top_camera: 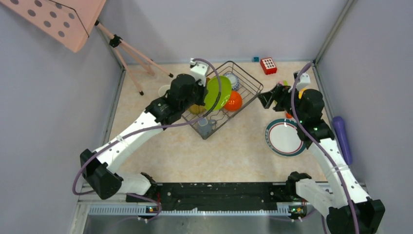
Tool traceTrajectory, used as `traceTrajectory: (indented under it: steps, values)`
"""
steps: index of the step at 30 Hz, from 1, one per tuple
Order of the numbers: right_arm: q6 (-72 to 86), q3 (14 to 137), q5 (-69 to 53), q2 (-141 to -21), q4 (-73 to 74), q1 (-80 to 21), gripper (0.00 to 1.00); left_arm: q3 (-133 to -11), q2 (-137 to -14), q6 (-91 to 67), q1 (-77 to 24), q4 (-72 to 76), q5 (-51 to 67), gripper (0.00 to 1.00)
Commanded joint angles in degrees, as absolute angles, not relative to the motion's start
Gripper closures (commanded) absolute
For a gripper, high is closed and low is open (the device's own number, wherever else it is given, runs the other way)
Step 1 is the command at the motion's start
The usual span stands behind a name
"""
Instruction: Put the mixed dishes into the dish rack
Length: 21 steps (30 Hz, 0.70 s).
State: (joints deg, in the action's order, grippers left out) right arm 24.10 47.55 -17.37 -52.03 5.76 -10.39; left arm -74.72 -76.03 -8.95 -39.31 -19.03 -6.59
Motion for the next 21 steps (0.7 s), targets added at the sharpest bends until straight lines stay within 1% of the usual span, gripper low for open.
traceTrajectory:
  steps: [1,7,14,21]
  values:
    - [22.62,45.90,-13.35,-50.36,7.36,-10.76,0.22,-77.86,-78.05,-1.66,-41.95,-19.31,-24.43,1.00]
    - [21.92,44.07,-12.57,-48.31,7.82,-10.72,0.22,-79.03,-81.69,2.57,-42.08,-18.62,-30.42,1.00]
    - [20.64,44.38,-13.65,-48.77,8.49,-10.79,0.22,-75.16,-83.91,6.86,-42.19,-14.72,-26.25,1.00]
    - [20.47,44.39,-14.84,-48.78,8.03,-10.73,0.22,-73.18,-88.50,11.08,-43.25,-12.56,-32.21,1.00]
